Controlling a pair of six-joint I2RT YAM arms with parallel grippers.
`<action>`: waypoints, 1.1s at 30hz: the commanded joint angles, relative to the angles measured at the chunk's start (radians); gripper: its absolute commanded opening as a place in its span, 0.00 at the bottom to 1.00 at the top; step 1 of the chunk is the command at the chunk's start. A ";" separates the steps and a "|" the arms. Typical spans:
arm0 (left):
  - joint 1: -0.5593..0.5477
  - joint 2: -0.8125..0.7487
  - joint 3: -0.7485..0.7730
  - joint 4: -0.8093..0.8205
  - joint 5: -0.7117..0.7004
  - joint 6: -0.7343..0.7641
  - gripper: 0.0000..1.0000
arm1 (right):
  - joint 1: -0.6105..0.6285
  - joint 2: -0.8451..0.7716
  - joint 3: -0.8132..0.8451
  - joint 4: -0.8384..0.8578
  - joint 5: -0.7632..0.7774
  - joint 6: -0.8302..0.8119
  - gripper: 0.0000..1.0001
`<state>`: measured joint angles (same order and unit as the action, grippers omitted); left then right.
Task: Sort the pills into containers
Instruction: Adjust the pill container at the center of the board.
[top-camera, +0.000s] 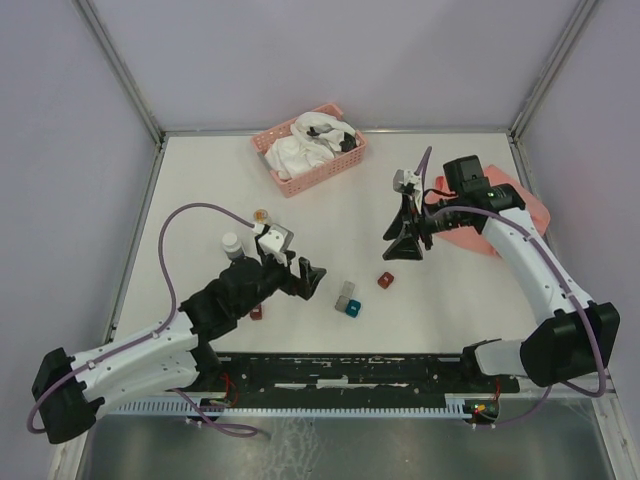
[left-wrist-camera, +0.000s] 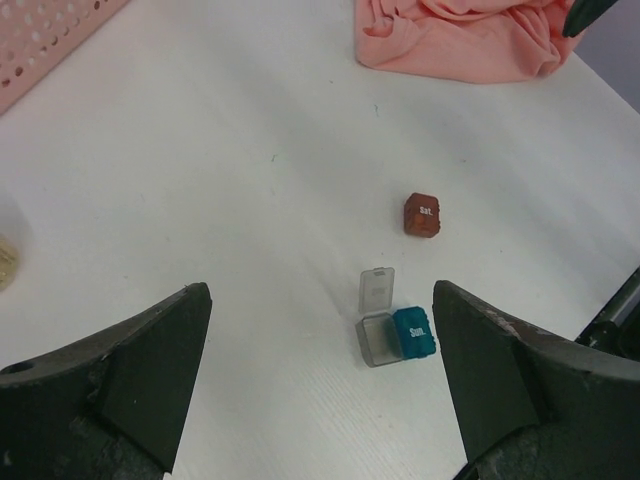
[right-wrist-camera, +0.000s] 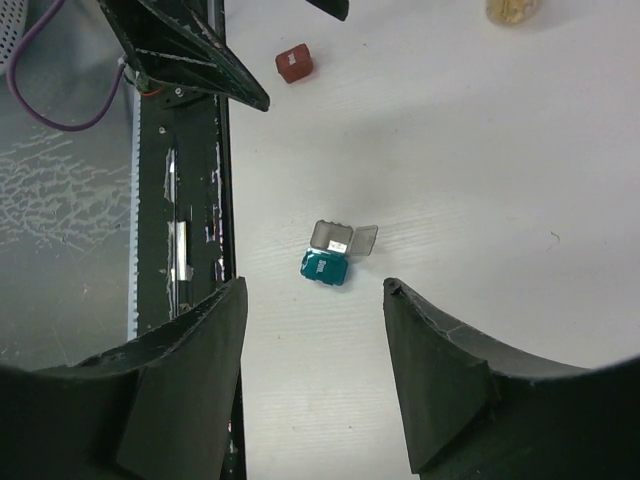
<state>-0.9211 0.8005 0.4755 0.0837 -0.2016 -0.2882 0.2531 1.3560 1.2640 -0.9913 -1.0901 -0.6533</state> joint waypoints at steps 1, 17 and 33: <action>0.044 0.009 0.051 -0.038 -0.049 0.100 0.99 | 0.000 -0.077 -0.044 0.144 -0.088 0.069 0.65; 0.349 0.226 0.174 -0.059 0.018 0.059 0.87 | 0.058 -0.187 -0.202 0.395 0.010 0.122 0.76; 0.350 0.071 0.012 0.100 0.009 -0.009 0.83 | 0.490 -0.006 -0.421 0.313 0.361 -0.564 0.29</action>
<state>-0.5774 0.9188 0.5282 0.0902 -0.1623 -0.2543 0.6468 1.3243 0.8516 -0.7738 -0.8612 -1.1652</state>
